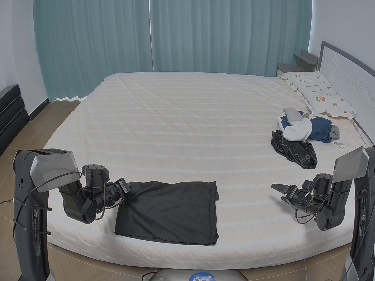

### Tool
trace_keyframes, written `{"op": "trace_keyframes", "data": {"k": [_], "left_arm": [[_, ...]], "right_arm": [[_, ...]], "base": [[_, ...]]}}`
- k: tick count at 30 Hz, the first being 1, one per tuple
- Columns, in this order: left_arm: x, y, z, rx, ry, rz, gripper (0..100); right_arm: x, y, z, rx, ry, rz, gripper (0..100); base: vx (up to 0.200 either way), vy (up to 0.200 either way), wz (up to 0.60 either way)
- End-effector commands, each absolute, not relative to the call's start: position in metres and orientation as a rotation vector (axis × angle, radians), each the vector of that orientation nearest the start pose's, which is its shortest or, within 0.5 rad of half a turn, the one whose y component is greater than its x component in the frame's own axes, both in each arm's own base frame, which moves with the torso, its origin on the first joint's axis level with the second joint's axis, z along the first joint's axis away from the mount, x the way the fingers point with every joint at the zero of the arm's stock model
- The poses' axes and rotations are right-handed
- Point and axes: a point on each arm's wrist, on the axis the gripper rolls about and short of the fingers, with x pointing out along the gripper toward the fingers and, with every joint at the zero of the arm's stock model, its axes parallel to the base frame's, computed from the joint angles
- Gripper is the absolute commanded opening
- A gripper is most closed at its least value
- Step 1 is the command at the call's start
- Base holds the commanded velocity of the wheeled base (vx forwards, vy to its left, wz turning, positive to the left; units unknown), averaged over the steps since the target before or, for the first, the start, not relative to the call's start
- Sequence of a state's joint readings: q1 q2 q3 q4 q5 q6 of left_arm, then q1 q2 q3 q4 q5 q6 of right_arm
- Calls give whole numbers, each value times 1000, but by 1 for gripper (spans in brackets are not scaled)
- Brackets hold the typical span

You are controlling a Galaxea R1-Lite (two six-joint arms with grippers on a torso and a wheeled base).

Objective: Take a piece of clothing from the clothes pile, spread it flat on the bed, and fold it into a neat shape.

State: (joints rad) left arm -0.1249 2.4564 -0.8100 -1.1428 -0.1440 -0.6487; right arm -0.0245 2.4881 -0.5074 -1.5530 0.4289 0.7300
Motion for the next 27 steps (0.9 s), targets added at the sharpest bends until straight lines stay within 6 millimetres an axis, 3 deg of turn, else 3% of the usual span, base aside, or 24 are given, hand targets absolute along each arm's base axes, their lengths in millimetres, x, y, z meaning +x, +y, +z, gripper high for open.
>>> {"op": "trace_keyframes", "data": {"k": [1,20,21,24,27], "left_arm": [[386,-52,-42,-659,554,-59,0],[380,-47,-46,-637,531,58,0],[380,-47,-45,-639,531,58,100],[381,-46,-44,-649,526,60,100],[379,-47,-44,-696,533,62,100]], "right_arm": [[330,1,-49,805,542,232,100],[330,1,-45,804,531,236,100],[330,2,-45,803,529,239,100],[331,12,-40,796,529,272,100],[333,41,-33,776,531,350,100]], "base": [[0,0,0],[0,0,0],[0,0,0],[0,0,0],[0,0,0]]}}
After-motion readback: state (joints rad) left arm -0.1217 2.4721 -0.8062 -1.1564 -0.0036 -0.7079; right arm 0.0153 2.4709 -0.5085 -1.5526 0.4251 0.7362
